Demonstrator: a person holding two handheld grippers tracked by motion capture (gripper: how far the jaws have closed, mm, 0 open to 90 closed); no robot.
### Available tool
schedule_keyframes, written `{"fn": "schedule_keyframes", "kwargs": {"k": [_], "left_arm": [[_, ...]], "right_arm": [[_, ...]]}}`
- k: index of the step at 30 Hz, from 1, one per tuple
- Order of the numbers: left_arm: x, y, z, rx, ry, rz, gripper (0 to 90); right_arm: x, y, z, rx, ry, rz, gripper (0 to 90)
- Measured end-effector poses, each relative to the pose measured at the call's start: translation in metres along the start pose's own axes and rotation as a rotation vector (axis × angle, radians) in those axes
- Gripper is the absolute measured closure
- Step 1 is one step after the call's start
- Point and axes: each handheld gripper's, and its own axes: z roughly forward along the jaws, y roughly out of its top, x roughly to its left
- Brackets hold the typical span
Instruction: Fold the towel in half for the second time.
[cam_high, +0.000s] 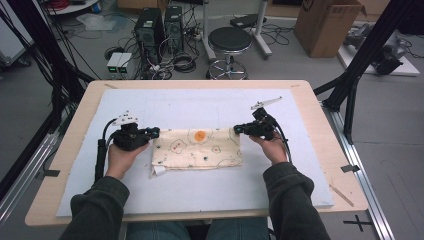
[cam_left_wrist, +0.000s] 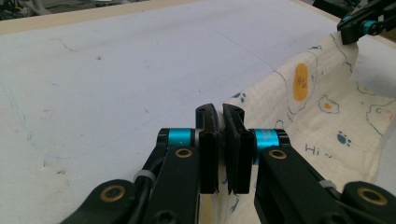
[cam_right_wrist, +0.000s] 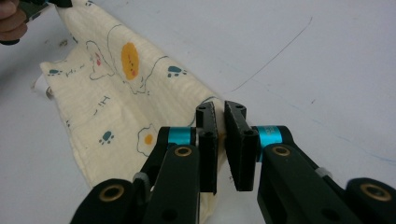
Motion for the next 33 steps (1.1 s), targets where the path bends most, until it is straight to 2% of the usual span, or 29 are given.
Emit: {"fn": "schedule_keyframes", "kwargs": {"k": [9, 12, 20, 22, 27, 33], "left_arm": [[0.001, -0.011, -0.004, -0.008, -0.001, -0.009, 84.6], [0.0, -0.011, -0.007, -0.007, -0.012, 0.002, 84.6], [-0.002, -0.013, -0.01, -0.01, -0.022, 0.003, 84.3], [-0.003, -0.014, -0.011, -0.01, -0.026, 0.005, 84.3], [-0.007, -0.017, -0.012, -0.008, -0.03, 0.019, 84.3], [-0.01, -0.023, -0.014, 0.004, -0.044, 0.026, 84.2]], "right_arm": [[0.005, 0.0, -0.001, 0.006, 0.003, -0.013, 83.6], [0.007, 0.0, -0.001, 0.02, 0.002, -0.02, 83.6], [0.012, -0.001, -0.006, 0.011, 0.009, -0.04, 83.6], [0.013, -0.003, -0.007, -0.004, 0.004, -0.052, 83.6], [0.013, -0.014, -0.005, -0.004, 0.018, -0.035, 83.5], [0.016, -0.02, -0.007, -0.013, 0.028, -0.05, 83.4]]}}
